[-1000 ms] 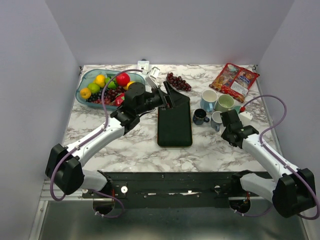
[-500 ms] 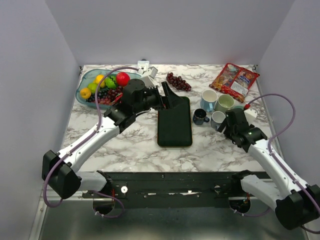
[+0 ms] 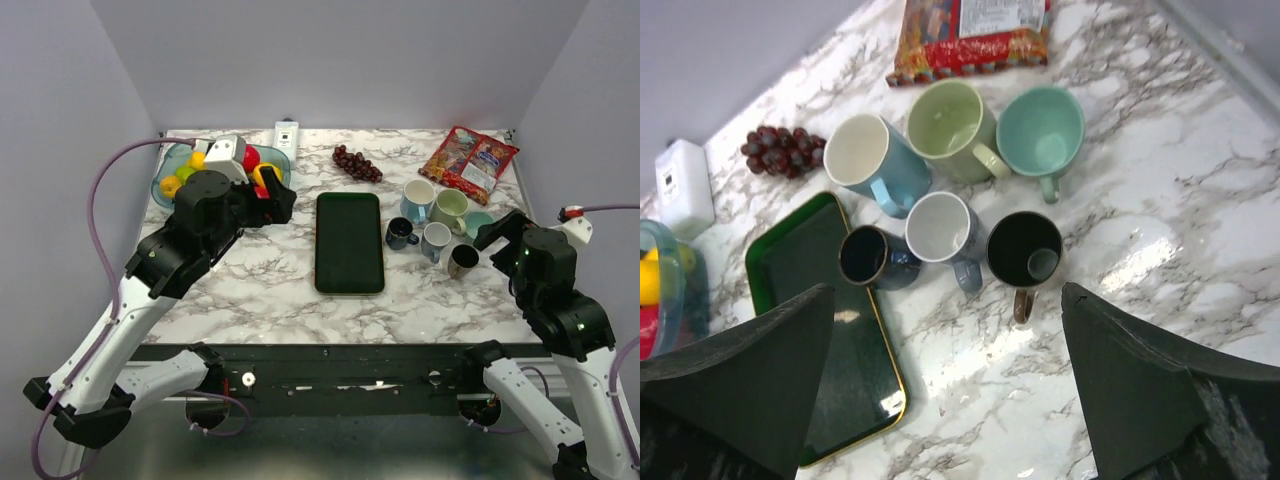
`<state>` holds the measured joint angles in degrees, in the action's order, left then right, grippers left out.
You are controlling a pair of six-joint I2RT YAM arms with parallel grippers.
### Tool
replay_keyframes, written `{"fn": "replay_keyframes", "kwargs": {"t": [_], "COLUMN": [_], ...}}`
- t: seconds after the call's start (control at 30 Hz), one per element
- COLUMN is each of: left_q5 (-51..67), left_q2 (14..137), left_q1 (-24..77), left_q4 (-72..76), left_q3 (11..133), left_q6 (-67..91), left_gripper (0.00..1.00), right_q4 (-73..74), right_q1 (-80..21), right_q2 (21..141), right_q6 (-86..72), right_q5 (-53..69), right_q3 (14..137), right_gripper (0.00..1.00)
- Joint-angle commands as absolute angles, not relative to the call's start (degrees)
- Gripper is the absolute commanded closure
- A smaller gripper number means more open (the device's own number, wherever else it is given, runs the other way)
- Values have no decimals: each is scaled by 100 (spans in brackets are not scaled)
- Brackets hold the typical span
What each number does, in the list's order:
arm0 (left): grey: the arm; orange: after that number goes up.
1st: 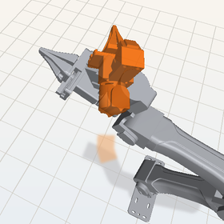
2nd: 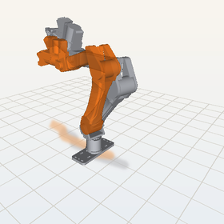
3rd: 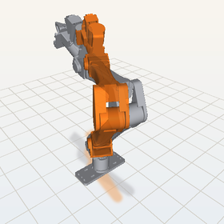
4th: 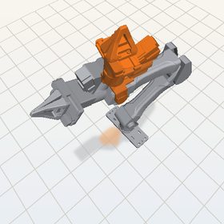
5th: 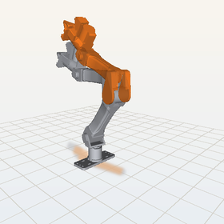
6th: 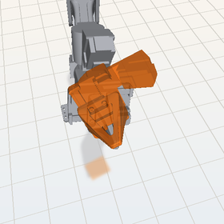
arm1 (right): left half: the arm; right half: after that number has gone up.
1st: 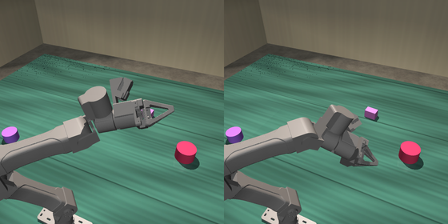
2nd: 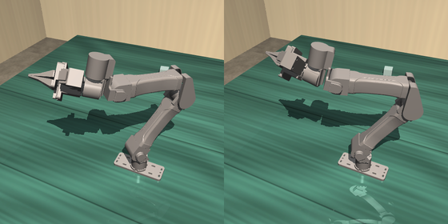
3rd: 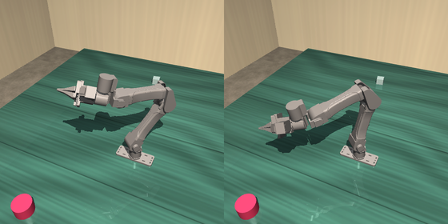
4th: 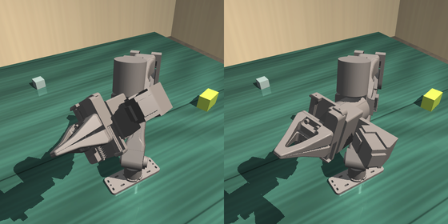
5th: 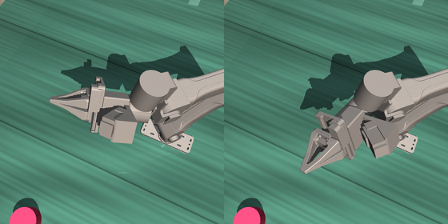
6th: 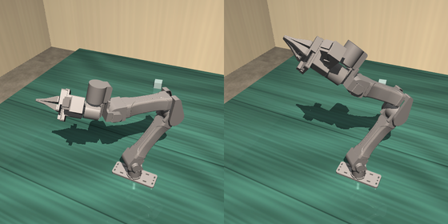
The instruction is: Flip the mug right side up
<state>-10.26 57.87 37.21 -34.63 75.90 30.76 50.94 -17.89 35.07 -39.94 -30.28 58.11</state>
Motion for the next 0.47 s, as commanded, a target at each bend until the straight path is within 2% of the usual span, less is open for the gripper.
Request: {"fn": "replay_keyframes", "kwargs": {"t": [0.0, 0.43], "left_q5": [-1985, -1977], "left_q2": [5389, 5177], "left_q1": [3700, 3691], "left_q4": [-4122, -3937], "left_q3": [7664, 7462], "left_q6": [2733, 2725], "left_gripper": [1, 1], "right_q4": [5493, 5423], "right_q1": [-1767, -1767], "right_q2": [3323, 3191], "right_q6": [-3674, -3770], "right_q5": [-3673, -3700], "right_q3": [6117, 6188], "right_gripper": [0, 0]}}
